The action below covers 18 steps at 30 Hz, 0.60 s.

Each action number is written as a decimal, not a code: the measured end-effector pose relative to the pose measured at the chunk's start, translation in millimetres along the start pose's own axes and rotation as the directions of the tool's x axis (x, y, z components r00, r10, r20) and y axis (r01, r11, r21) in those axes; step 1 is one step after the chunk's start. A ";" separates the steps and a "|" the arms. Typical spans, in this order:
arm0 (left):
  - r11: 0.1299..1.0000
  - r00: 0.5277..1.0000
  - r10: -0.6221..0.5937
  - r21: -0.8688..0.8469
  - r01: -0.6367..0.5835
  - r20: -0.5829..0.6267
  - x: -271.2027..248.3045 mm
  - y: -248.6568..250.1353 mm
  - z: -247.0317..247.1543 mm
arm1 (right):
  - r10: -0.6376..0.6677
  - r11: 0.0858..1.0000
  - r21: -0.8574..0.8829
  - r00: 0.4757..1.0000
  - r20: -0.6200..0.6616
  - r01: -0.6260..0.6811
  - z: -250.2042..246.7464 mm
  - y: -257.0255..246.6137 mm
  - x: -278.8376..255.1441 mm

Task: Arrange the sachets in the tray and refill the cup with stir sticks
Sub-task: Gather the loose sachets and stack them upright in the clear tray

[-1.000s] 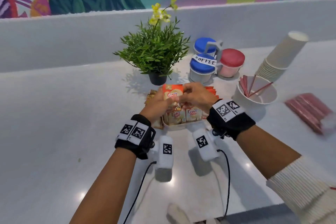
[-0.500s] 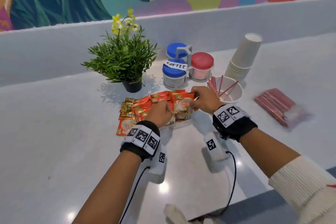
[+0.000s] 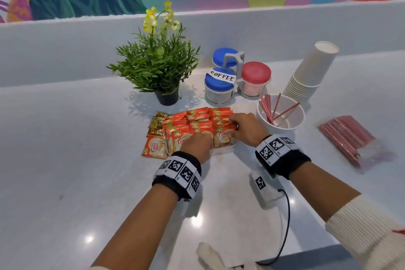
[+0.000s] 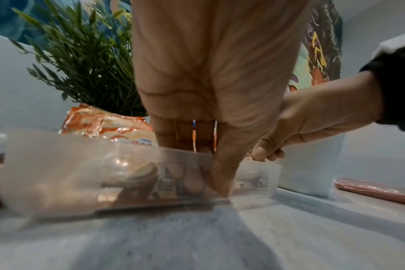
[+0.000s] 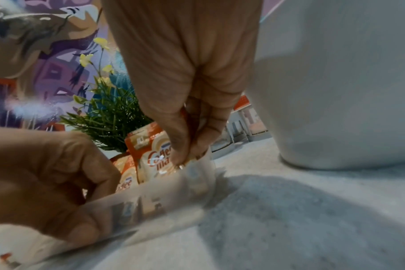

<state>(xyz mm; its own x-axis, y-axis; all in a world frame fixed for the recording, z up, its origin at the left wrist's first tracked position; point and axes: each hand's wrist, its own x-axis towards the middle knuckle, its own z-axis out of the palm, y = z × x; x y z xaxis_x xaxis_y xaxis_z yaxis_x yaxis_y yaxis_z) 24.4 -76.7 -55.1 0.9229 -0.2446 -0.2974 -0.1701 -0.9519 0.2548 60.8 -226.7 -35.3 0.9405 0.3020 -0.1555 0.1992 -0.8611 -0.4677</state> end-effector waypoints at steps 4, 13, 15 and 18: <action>1.000 1.000 0.009 0.010 -0.009 0.016 0.3 -1.3 -1.2 | -0.030 0.995 -0.089 0.998 0.053 0.035 -0.6 0.8 1.5; 0.999 0.998 -0.004 -0.033 0.006 0.061 2.5 -4.3 -4.3 | -0.053 0.978 -0.192 0.992 0.116 0.075 4.8 0.9 7.9; 0.992 0.998 -0.016 -0.122 0.023 0.054 3.8 -6.2 -6.7 | -0.059 0.968 -0.239 0.995 0.084 0.078 3.7 0.4 5.6; 0.972 0.996 -0.035 -0.233 0.016 -0.079 5.8 -5.1 -12.3 | -0.105 0.945 -0.308 0.994 0.022 0.107 -0.4 -3.5 2.8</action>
<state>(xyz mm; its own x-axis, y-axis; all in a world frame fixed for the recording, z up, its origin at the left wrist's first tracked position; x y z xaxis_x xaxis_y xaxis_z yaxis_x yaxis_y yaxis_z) 34.9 -71.0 -46.7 0.9528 -0.1952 -0.2324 -0.0700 -0.8864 0.4577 62.9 -223.0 -33.7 0.9081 0.3997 -0.1252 0.3732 -0.9079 -0.1910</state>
